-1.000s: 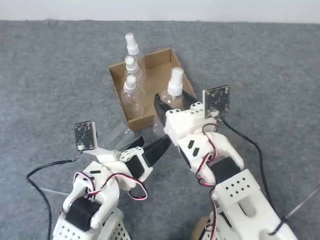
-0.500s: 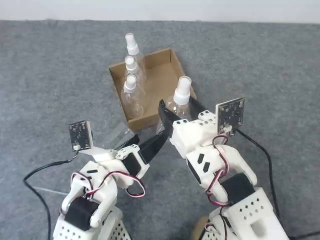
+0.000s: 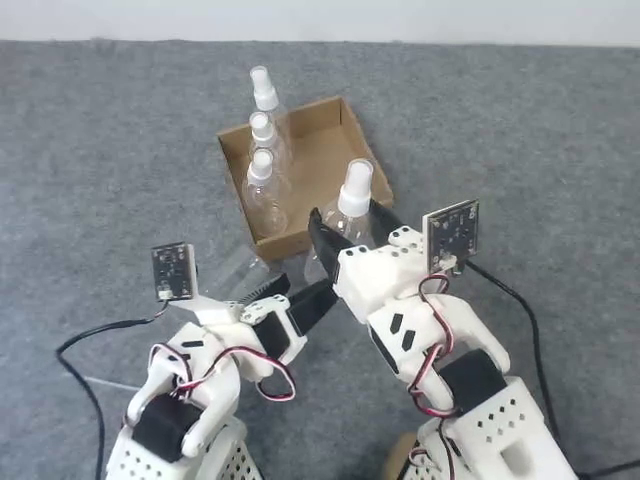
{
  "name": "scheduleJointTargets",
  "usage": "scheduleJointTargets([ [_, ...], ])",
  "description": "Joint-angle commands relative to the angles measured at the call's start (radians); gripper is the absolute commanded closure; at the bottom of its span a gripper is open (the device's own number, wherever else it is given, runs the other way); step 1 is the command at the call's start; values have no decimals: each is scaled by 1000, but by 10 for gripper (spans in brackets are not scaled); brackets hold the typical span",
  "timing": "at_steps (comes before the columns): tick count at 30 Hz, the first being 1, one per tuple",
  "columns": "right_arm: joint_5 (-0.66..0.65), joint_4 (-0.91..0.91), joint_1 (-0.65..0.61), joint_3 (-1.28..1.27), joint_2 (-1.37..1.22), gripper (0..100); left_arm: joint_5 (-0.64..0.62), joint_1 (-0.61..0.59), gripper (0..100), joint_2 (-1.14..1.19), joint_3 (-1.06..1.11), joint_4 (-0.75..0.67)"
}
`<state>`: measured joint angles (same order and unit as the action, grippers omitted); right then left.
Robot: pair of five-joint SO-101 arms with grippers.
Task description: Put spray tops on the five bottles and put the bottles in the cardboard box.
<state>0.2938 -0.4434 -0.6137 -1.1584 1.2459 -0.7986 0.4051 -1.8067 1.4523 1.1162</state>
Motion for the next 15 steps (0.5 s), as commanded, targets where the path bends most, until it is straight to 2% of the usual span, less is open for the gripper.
scheduleJointTargets([
  [1,6,-4,-21,18,41,992,26,-6,677,-17,36,-64],
  [6,6,-10,-21,18,41,992,25,-115,677,-17,44,-130],
  [15,5,-13,-22,15,41,992,5,-127,677,-17,44,-130],
])
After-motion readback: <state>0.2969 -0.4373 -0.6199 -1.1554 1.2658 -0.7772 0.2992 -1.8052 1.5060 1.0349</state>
